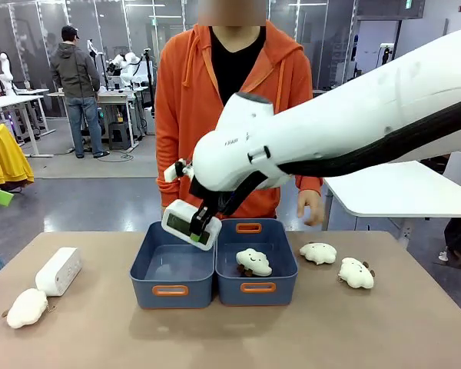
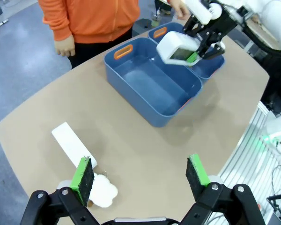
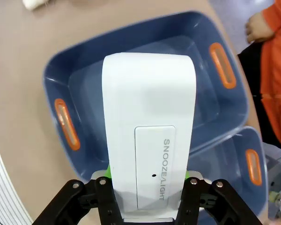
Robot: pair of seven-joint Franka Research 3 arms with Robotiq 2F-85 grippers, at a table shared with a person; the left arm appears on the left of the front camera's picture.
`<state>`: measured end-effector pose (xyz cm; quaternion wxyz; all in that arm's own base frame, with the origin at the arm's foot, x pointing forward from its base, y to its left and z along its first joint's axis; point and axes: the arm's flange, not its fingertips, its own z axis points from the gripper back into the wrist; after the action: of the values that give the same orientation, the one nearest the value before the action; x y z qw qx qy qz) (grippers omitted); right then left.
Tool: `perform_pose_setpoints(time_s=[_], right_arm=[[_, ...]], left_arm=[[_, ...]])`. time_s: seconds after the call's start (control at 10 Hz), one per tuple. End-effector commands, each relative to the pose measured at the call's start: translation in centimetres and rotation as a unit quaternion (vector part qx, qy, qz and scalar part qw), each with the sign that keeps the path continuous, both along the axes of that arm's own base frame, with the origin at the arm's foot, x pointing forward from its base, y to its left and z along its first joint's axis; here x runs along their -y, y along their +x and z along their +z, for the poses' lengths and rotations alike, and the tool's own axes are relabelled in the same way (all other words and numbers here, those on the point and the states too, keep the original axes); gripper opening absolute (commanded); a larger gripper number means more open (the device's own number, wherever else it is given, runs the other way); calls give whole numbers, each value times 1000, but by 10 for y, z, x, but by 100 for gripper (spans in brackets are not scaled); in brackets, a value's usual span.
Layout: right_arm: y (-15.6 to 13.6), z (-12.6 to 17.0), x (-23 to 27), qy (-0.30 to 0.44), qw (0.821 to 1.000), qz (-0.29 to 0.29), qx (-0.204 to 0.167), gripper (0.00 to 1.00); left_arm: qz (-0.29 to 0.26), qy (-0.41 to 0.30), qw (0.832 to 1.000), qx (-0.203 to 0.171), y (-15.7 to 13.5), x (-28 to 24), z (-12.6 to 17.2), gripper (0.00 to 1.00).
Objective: Sort the digital clocks into the basket.
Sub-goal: Pick up the Digital clock from the table and place it into the empty Plastic storage basket.
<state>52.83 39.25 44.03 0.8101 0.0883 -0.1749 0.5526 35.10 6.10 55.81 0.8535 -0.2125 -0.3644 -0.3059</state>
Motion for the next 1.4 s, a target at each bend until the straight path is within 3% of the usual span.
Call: perform_pose_setpoints(time_s=[0.0,0.3,0.4,0.5,0.6,0.8,1.0,1.1,1.3], right_arm=[[1,-11,-18,-12,1000,12,-18,22],[-6,-58,-21,-32,999,-16,-23,22],[-9,-62,-20,-36,999,-18,-19,65],[-12,-62,-18,-38,999,-19,-18,69],[-13,-61,-15,-35,999,-23,-16,88],[-23,-54,-10,-19,999,-28,-15,100],[-41,-35,17,12,999,-28,-26,100],[-11,-51,-16,-23,999,-18,-21,100],[-11,-51,-16,-23,999,-18,-21,100]], left_arm=[[-9,-8,1000,1,1,-1,1,100],[-9,-8,1000,1,1,-1,1,100],[-9,-8,1000,1,1,-1,1,100],[-9,-8,1000,1,1,-1,1,100],[-9,-8,1000,1,1,-1,1,100],[-9,-8,1000,1,1,-1,1,100],[-9,-8,1000,1,1,-1,1,100],[-9,-8,1000,1,1,-1,1,100],[-9,-8,1000,1,1,-1,1,100]])
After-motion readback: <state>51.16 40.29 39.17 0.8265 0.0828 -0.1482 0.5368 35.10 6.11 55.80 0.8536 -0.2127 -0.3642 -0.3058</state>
